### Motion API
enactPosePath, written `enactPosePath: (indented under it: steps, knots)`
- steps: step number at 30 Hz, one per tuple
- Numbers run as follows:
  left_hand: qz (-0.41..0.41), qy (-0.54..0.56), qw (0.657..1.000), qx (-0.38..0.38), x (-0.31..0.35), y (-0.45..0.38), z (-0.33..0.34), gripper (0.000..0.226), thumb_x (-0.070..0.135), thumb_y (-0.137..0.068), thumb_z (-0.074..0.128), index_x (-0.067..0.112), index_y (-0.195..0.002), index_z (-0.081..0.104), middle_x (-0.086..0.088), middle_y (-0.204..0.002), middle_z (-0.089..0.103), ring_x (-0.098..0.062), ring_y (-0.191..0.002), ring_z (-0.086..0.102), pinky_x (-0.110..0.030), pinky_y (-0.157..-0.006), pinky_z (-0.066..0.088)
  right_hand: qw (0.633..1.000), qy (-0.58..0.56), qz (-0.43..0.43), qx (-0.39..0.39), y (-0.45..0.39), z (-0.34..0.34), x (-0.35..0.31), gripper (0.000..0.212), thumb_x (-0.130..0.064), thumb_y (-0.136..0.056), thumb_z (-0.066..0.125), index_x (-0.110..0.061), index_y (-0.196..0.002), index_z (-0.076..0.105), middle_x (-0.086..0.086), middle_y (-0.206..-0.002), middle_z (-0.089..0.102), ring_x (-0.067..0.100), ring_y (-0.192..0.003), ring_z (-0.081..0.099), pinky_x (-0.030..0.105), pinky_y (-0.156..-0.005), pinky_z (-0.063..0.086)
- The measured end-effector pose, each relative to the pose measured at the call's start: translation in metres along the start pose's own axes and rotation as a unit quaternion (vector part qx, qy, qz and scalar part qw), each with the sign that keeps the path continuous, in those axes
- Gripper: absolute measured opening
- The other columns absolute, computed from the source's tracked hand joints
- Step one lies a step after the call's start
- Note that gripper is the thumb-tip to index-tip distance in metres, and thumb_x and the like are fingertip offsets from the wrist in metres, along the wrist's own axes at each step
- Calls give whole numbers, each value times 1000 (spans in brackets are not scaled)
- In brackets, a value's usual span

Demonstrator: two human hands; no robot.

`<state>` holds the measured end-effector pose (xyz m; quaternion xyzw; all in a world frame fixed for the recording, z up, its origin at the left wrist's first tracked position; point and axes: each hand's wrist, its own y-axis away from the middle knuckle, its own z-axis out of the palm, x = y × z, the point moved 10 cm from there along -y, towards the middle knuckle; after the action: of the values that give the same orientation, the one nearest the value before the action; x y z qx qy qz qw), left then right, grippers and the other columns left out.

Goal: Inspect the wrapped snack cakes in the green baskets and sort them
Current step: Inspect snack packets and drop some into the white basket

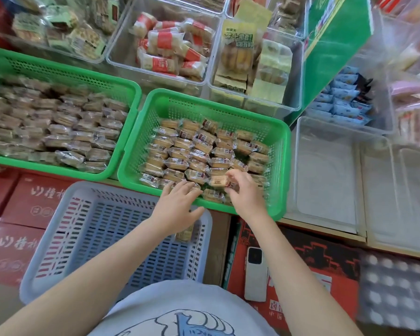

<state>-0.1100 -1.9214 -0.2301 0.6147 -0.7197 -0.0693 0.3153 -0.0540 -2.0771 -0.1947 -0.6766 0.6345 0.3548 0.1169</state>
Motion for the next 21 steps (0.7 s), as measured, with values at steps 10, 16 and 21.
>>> enactPosePath:
  steps: [10, 16, 21]
  knots:
    - [26, 6, 998, 54, 6, -21, -17, 57, 51, -103, 38, 29, -155, 34, -1, -165, 26, -21, -154, 14, -43, -124, 8, 982, 158, -97, -29, -13, 19, -18, 29, 4, -84, 56, -16, -104, 49, 2, -103, 54, 24, -101, 47, 38, -83, 43]
    - [-14, -65, 998, 9, -7, -33, -7, 70, 65, -102, 19, 28, -161, 15, 2, -169, 12, -19, -156, 4, -49, -125, 0, 984, 152, -94, -26, -12, 18, -12, 26, 1, -87, 57, -13, -107, 51, 4, -107, 55, 24, -103, 48, 38, -81, 44]
    - [20, -65, 997, 47, 2, -33, -10, 86, 69, -89, 0, 25, -160, 20, -1, -166, 23, -20, -155, 12, -47, -124, 7, 967, 226, -101, -62, -21, 45, -9, 24, -14, -99, 50, -9, -118, 64, 8, -115, 57, 28, -111, 49, 41, -90, 45]
